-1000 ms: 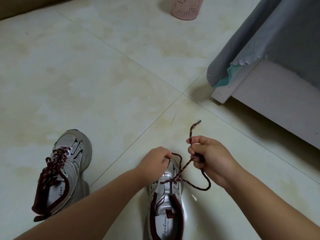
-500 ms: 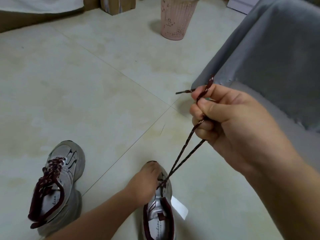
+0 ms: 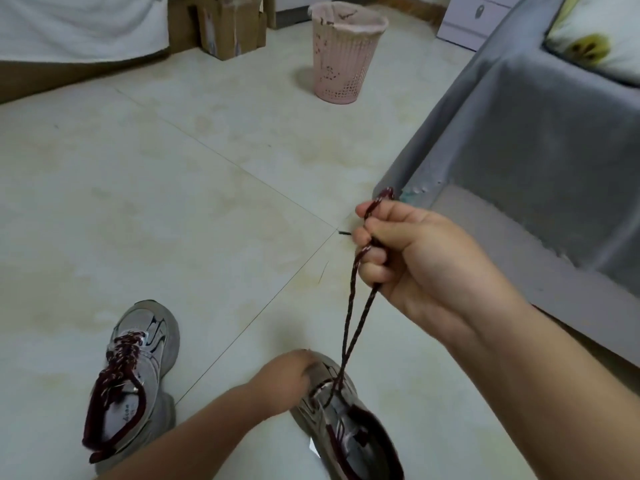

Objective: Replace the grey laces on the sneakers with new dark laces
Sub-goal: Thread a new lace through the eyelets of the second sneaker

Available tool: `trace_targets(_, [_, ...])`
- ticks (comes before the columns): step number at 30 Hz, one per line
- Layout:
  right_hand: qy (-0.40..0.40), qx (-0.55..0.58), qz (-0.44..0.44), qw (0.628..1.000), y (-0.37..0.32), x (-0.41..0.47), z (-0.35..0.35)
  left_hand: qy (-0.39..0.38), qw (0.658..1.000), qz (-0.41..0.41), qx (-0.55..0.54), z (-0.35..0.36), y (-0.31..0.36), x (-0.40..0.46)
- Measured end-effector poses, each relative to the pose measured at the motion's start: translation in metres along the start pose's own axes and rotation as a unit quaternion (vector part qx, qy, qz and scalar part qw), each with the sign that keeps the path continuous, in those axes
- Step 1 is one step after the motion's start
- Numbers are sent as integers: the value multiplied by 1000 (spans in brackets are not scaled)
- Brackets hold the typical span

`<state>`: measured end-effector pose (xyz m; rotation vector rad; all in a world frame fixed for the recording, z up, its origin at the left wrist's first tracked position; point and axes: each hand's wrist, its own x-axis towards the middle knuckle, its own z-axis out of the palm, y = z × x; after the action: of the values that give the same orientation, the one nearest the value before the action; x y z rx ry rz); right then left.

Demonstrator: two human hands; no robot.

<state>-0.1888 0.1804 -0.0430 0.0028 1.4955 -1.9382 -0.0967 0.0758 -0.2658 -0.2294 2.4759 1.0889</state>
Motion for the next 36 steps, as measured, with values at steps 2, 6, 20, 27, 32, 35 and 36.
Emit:
trace_targets(2, [22,7,7,1000,2,0,-4,19,997,3,-70,-15,24,-8])
trace_targets(6, [52,6,-2,999,-2,-9,-6,-34,967,44,-248,-46,84,-34])
trace_targets(20, [85,-220,-94,967,-18,-35,-7,251,896,43,-364,-122,137,-99])
trace_targets(27, [5,-317,-167,933,-20,-50,6,235,871,11,-431,-138,171,-103])
trace_targets(32, [-50,-452,-182,872,3,-45,-3,164,843,12,-513,-138,178,-98])
trace_targets(35, [-80,-534,-146,829,10,-40,-12,146,844,2,-516,-142,174,-92])
trace_targets(36, [-89,-556,-131,816,10,-38,-14,144,845,-1,-514,-145,172,-90])
